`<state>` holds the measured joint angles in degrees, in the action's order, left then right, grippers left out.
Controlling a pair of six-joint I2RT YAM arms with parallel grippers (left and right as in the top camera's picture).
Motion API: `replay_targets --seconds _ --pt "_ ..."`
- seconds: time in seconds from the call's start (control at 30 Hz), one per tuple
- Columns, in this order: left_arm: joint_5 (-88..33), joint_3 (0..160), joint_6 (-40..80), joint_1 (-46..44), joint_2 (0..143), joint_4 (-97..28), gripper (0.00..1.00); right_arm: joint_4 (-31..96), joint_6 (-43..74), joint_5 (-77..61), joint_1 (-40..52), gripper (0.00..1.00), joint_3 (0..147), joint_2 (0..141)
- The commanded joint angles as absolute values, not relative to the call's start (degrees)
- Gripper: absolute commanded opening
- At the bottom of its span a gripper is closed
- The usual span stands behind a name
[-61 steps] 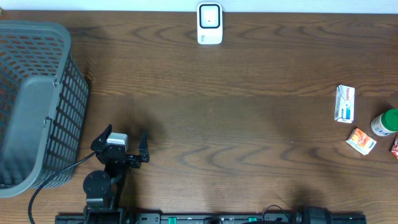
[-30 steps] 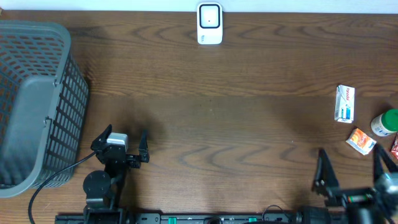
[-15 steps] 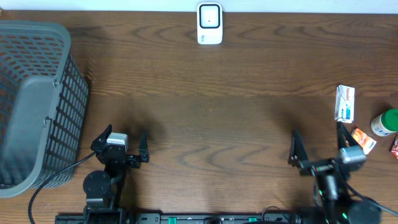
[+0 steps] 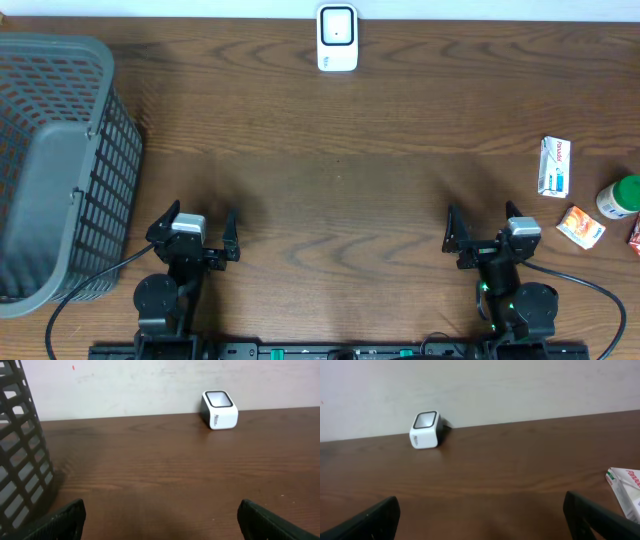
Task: Scan the item barcode
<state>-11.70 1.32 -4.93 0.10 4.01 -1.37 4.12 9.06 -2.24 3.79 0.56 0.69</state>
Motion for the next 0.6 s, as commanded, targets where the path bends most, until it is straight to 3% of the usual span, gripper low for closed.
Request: replay_targets --seconds 0.0,0.57 --pt "-12.6 0.6 -5.7 0.1 4.0 -3.6 0.96 4.3 8.4 -0.8 4.4 0.99 0.3 0.3" --pt "-12.6 0.6 -5.7 0.1 4.0 -3.6 0.96 4.3 7.2 -0.7 4.3 0.99 0.3 0.3"
